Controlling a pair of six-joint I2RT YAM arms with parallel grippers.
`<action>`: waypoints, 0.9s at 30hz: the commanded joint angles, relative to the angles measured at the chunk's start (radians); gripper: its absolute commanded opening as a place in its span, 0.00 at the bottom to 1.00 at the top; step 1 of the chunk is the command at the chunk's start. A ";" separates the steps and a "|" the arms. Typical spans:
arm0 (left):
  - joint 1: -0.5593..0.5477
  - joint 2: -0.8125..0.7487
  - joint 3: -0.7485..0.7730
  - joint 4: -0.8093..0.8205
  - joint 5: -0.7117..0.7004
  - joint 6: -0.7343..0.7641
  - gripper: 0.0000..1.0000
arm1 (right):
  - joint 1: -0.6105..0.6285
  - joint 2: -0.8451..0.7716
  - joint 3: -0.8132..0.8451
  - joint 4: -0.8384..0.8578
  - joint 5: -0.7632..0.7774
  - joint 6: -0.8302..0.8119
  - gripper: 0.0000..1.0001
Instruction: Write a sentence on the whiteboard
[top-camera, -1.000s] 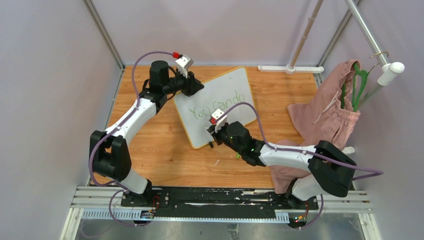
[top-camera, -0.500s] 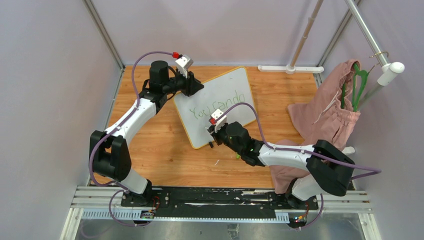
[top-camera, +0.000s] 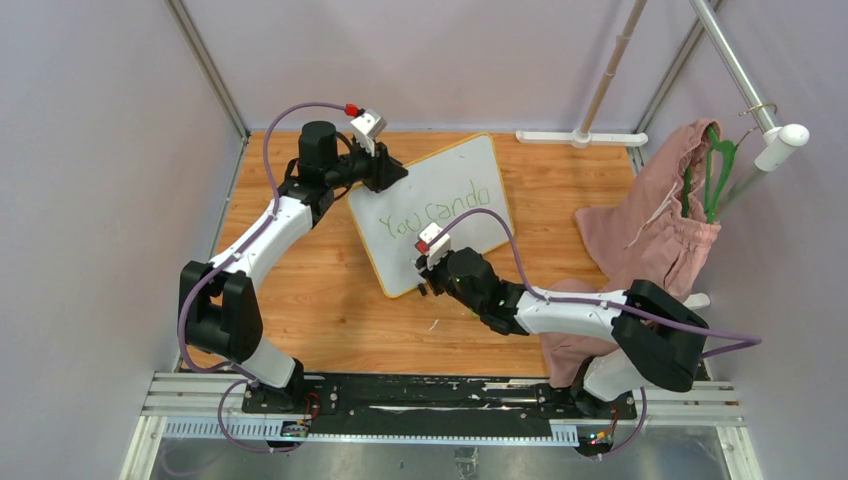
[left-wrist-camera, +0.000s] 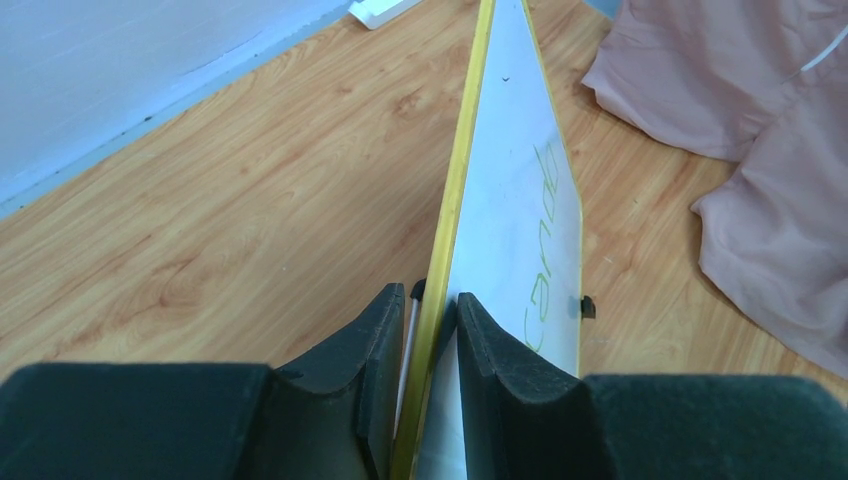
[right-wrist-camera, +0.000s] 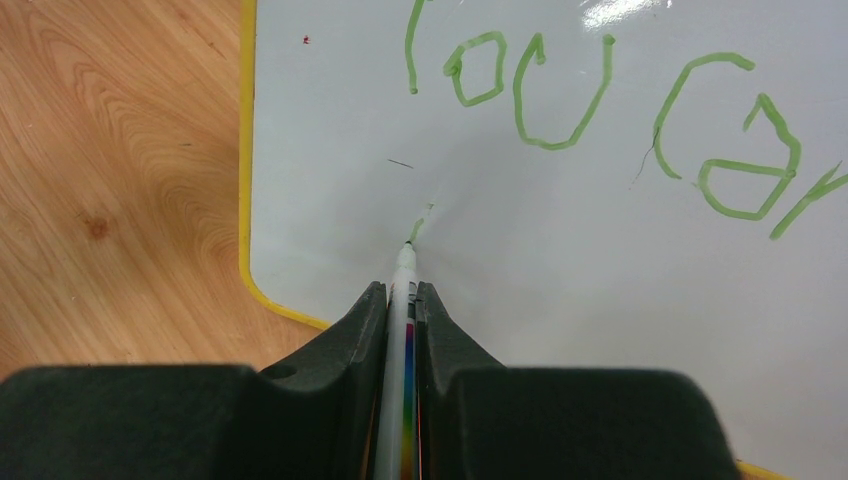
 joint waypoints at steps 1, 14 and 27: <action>-0.017 0.000 -0.031 -0.059 0.048 -0.025 0.29 | 0.022 -0.012 -0.013 -0.006 0.028 0.015 0.00; -0.023 -0.005 -0.033 -0.059 0.048 -0.024 0.28 | 0.039 -0.037 -0.059 -0.027 0.047 0.051 0.00; -0.028 -0.002 -0.033 -0.059 0.050 -0.024 0.27 | 0.042 -0.106 -0.043 0.034 0.044 0.052 0.00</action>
